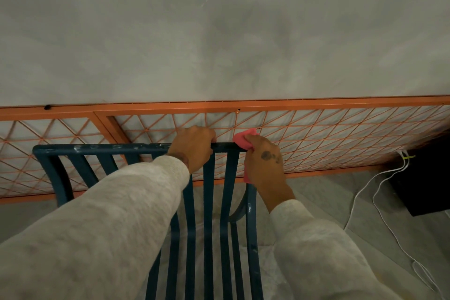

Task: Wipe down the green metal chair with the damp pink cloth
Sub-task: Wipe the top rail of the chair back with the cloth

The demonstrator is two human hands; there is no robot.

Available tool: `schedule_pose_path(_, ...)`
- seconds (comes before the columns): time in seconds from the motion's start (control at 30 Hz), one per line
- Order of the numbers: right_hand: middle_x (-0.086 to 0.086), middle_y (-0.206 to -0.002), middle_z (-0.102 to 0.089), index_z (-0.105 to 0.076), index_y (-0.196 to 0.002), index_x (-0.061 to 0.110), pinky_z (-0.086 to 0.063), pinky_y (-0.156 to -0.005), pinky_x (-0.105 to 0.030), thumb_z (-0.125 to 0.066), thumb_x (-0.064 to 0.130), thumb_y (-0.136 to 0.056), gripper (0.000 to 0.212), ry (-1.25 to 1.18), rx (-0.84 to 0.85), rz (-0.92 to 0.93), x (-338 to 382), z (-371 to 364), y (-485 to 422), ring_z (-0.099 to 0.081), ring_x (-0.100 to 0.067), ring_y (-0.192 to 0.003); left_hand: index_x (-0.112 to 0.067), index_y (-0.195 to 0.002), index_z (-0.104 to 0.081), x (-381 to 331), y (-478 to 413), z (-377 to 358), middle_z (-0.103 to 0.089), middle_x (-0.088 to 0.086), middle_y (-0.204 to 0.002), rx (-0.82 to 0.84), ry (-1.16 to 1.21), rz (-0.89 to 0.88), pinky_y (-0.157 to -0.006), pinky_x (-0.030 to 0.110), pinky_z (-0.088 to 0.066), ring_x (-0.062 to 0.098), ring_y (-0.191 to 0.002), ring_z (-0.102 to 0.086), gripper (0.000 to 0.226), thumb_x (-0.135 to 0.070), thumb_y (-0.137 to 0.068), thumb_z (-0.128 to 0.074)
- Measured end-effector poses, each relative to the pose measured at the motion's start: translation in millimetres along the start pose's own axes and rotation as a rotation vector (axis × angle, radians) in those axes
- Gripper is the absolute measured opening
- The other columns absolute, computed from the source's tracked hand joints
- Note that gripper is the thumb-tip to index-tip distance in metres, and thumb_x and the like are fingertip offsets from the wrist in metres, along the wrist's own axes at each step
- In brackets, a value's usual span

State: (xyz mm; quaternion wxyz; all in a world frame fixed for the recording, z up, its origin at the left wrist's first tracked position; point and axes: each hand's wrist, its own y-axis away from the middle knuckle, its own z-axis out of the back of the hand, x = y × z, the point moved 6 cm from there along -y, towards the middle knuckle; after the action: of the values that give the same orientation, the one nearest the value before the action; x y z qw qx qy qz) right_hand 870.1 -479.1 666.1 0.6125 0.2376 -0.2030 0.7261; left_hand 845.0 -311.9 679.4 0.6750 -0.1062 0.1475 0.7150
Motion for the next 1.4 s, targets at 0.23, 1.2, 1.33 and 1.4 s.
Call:
schedule_pose_path(0.23, -0.008, -0.13, -0.061, -0.059, -0.131, 0.018, -0.046, -0.101, -0.036, -0.054, 0.005, -0.095, 0.039, -0.039, -0.088, 0.06, -27, 10, 9, -0.062, -0.028, -0.107, -0.013, -0.106, -0.067, 1, -2, -1, -0.069, 0.008, -0.103, 0.015, 0.005, -0.01, -0.078, 0.036, -0.055, 0.023, -0.088, -0.065, 0.017, -0.015, -0.09, -0.063)
schedule_pose_path(1.2, -0.006, -0.125, -0.064, -0.063, -0.127, 0.019, -0.049, -0.094, -0.026, -0.053, 0.003, -0.093, 0.039, -0.098, 0.012, 0.073, -3, 6, 1, -0.063, -0.022, -0.105, -0.016, -0.11, -0.066, 6, -4, -5, -0.069, 0.006, -0.107, 0.01, 0.005, 0.006, -0.081, 0.035, -0.053, 0.023, -0.094, -0.064, 0.021, -0.017, -0.089, -0.063)
schedule_pose_path(1.33, -0.007, -0.122, -0.064, -0.062, -0.127, 0.015, -0.042, -0.083, -0.016, -0.05, 0.0, -0.094, 0.038, -0.01, -0.019, 0.079, 9, -8, 0, -0.063, -0.022, -0.101, -0.016, -0.11, -0.066, 7, -4, -7, -0.069, 0.006, -0.107, 0.015, 0.011, 0.002, -0.082, 0.037, -0.054, 0.023, -0.094, -0.064, 0.022, -0.016, -0.088, -0.064)
schedule_pose_path(1.4, -0.009, -0.123, -0.064, -0.063, -0.127, 0.013, -0.042, -0.086, -0.014, -0.052, -0.003, -0.093, 0.039, -0.041, -0.005, 0.171, 15, -13, 8, -0.063, -0.024, -0.097, -0.016, -0.109, -0.066, 8, -4, -7, -0.069, 0.006, -0.107, 0.011, 0.016, 0.006, -0.081, 0.038, -0.054, 0.024, -0.093, -0.064, 0.022, -0.016, -0.087, -0.066)
